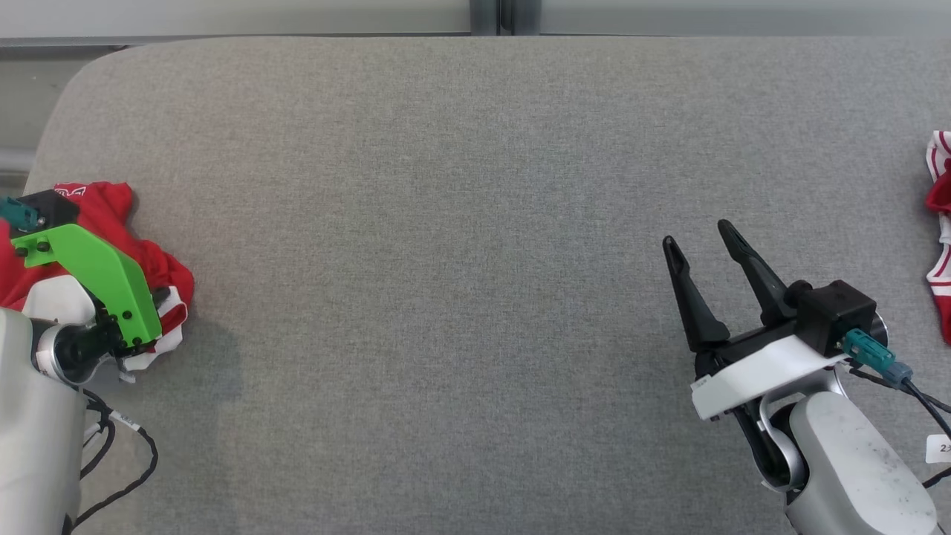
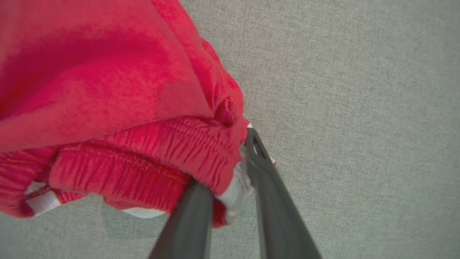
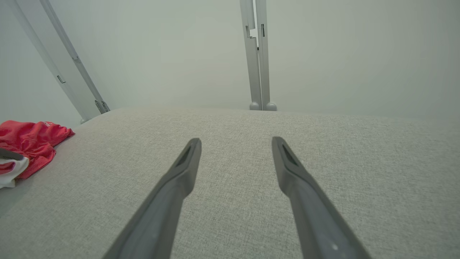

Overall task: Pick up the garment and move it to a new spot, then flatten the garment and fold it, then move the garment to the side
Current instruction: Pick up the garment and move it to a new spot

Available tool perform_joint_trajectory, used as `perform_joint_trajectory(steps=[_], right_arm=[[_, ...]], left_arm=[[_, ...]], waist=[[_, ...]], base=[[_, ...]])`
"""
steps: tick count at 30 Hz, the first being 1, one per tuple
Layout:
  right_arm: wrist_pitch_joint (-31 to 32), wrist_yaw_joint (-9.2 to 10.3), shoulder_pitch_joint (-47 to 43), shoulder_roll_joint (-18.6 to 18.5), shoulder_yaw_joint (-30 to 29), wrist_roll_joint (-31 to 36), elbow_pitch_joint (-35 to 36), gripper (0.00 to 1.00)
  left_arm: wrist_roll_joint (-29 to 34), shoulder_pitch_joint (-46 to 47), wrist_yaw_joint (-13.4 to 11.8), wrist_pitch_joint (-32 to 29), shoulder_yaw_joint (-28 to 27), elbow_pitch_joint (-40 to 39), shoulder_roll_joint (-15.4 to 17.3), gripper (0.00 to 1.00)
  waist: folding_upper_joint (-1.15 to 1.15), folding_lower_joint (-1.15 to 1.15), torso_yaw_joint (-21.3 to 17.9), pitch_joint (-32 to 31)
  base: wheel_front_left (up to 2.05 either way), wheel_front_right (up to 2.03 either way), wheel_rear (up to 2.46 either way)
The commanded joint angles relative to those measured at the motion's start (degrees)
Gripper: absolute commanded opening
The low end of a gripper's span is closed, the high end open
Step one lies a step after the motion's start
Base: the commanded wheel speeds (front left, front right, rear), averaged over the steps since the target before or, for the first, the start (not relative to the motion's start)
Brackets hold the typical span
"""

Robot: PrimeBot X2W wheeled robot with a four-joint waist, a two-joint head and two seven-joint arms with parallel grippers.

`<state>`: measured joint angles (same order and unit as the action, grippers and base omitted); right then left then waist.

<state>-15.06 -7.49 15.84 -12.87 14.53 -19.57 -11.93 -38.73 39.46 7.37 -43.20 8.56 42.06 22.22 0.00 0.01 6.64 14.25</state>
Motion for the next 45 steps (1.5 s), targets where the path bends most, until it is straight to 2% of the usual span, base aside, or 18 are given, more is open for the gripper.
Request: perform_joint_trajectory(steps=[1, 5, 11, 20, 27, 31, 34, 38, 41, 45], right_arm=[[-0.1, -0.01, -0.5, 0.3, 0.0, -0.2, -0.1, 1.00], [-0.1, -0.01, -1.2, 0.7, 0.2, -0.3, -0.6, 1.00], [-0.1, -0.01, -2.8, 1.7, -0.2, -0.6, -1.2, 1.00], [-0.1, -0.01, -4.1, 4.1, -1.3, -0.5, -0.9, 1.00], [-0.1, -0.01, -3.6, 5.4, -2.8, -0.5, -0.5, 1.00], [-0.1, -0.01, -3.1, 5.7, -4.6, -0.3, -0.1, 1.00], [-0.1, -0.02, -3.0, 6.0, -5.5, 0.1, 0.2, 1.00], [-0.1, -0.02, -3.4, 5.7, -6.7, 0.2, 0.5, 1.00], [-0.1, -0.02, -4.1, 5.1, -7.2, 0.3, 0.5, 1.00], [-0.1, -0.01, -4.8, 4.1, -7.3, 0.5, 0.4, 1.00]], left_arm=[[0.3, 1.1, 0.1, 0.9, 0.3, -0.3, 0.5, 0.00], [0.8, 1.6, 0.2, 2.4, 3.4, -2.8, 1.4, 0.00], [-1.6, 3.2, 0.2, 1.5, 9.3, -10.9, 2.5, 0.00], [-6.1, 7.6, 0.2, -1.7, 18.0, -23.7, 2.7, 0.00], [-8.6, 14.5, 0.2, -0.4, 23.6, -29.7, -2.3, 0.00], [-9.7, 19.3, 0.2, 2.7, 24.6, -30.6, -6.3, 0.00], [-10.2, 20.6, 0.2, 4.4, 25.4, -30.8, -7.5, 0.00], [-11.9, 17.5, 0.2, 5.8, 26.6, -31.6, -6.1, 0.00], [-12.6, 12.1, 0.2, 7.9, 27.5, -32.2, -3.3, 0.00], [-10.6, 2.6, 0.2, 12.1, 29.3, -32.8, 1.6, 0.00]], waist=[[0.00, -0.01, 0.1, -1.2], [0.00, -0.01, 0.2, -3.8], [0.00, -0.01, -1.7, -8.8], [0.00, -0.01, -10.5, -12.2], [0.00, -0.01, -18.1, -11.2], [0.00, -0.01, -20.6, -9.8], [0.00, -0.01, -21.6, -8.9], [0.00, -0.01, -21.6, -8.1], [0.00, -0.01, -20.6, -7.5], [0.00, -0.01, -18.9, -7.0]], base=[[0.00, 0.00, 0.00], [0.00, 0.00, 0.00], [0.00, 0.00, 0.00], [0.00, 0.00, 0.00], [0.00, 0.00, 0.00], [0.00, 0.00, 0.00], [0.00, 0.00, 0.00], [0.00, 0.00, 0.00], [0.00, 0.00, 0.00], [0.00, 0.00, 0.00]])
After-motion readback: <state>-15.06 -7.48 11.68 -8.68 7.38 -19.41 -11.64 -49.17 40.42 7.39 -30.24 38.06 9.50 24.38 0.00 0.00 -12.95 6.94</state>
